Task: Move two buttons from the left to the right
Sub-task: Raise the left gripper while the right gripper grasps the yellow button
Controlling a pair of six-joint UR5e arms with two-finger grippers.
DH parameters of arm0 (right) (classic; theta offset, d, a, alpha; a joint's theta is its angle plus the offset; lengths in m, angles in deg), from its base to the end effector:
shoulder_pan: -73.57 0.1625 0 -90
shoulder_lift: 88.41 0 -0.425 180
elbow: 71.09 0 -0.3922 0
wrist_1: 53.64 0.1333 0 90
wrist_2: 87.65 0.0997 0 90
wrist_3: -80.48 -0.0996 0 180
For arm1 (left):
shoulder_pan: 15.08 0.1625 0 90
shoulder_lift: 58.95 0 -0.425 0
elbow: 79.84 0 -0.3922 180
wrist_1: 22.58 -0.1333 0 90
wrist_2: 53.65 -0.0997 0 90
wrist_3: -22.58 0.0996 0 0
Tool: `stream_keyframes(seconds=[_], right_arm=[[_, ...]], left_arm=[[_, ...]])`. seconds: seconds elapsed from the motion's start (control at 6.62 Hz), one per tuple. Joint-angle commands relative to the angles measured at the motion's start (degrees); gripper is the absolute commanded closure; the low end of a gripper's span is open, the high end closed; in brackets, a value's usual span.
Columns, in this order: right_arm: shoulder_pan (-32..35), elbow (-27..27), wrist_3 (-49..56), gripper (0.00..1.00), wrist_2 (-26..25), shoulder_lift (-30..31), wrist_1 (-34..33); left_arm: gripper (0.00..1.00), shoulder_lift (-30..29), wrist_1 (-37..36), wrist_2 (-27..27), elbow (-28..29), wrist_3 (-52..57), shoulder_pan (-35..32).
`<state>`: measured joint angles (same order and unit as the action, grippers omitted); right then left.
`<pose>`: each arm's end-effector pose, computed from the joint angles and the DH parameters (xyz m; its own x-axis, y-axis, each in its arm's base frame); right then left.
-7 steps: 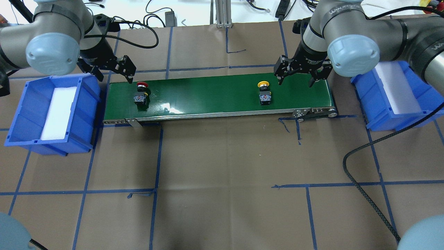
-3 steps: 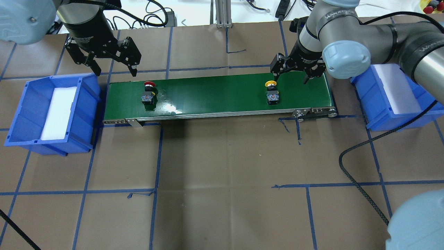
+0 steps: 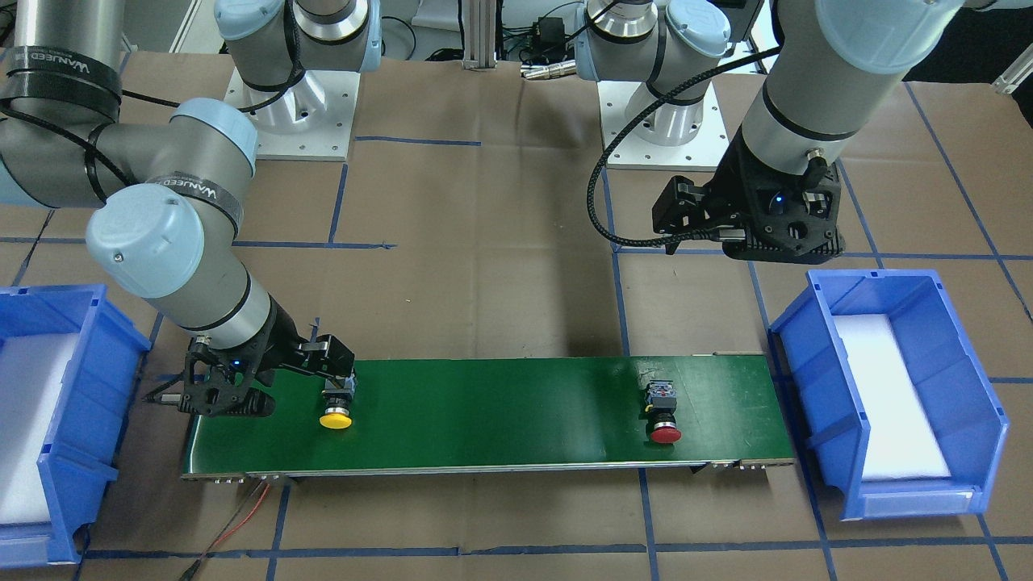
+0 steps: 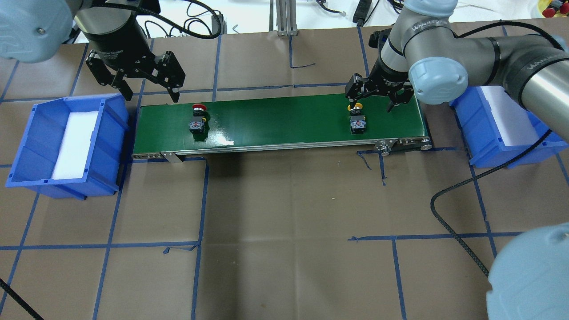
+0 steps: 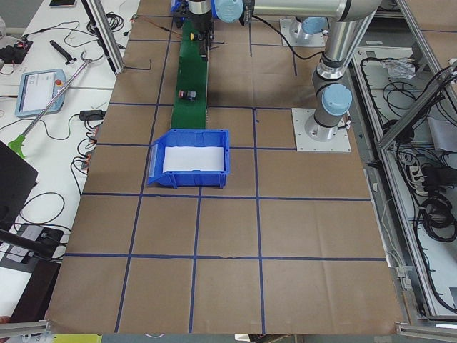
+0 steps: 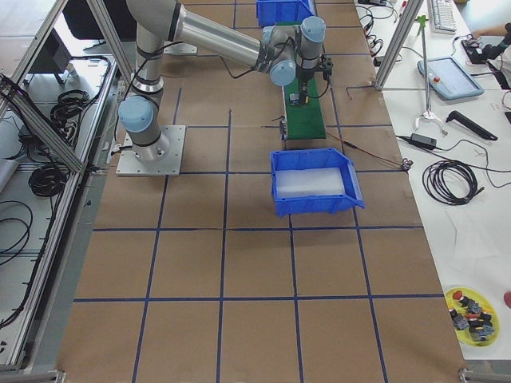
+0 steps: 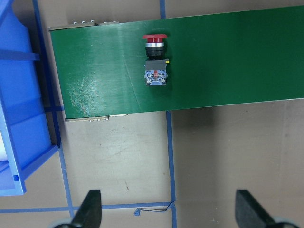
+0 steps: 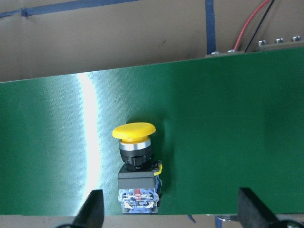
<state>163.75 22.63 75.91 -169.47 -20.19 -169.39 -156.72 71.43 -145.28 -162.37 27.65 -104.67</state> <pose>0.1494 -0.6114 0.2902 -0.9869 0.0760 -0.1422 0.0757 0.9971 0.0070 -0.1266 -0.5425 0.4748 -0.9963 0.0831 -0.0216 0.0812 0.9937 0.0774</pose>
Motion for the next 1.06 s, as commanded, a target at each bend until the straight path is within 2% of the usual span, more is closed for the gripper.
stream_keyframes(seconds=[0.0,0.3,0.45,0.76,0.91], right_arm=[[0.0,0.41,0.09,0.01,-0.09,-1.77,-0.17],[0.0,0.41,0.09,0.01,-0.7,-3.18,-0.26],[0.0,0.49,0.61,0.2,-1.05,-3.71,-0.17],[0.0,0.5,2.36,0.83,-3.32,-3.8,0.0],[0.0,0.15,3.77,0.94,-5.08,-3.54,0.18]], left_arm=[[0.0,0.56,-1.9,0.13,-0.7,0.37,0.12],[0.0,0.65,-2.79,0.05,-0.61,0.28,0.12],[0.0,0.74,-2.96,-0.04,-0.7,0.28,0.12],[0.0,0.74,-3.23,-0.04,-0.7,0.2,0.12],[0.0,0.74,-3.23,-0.04,-0.7,0.2,0.03]])
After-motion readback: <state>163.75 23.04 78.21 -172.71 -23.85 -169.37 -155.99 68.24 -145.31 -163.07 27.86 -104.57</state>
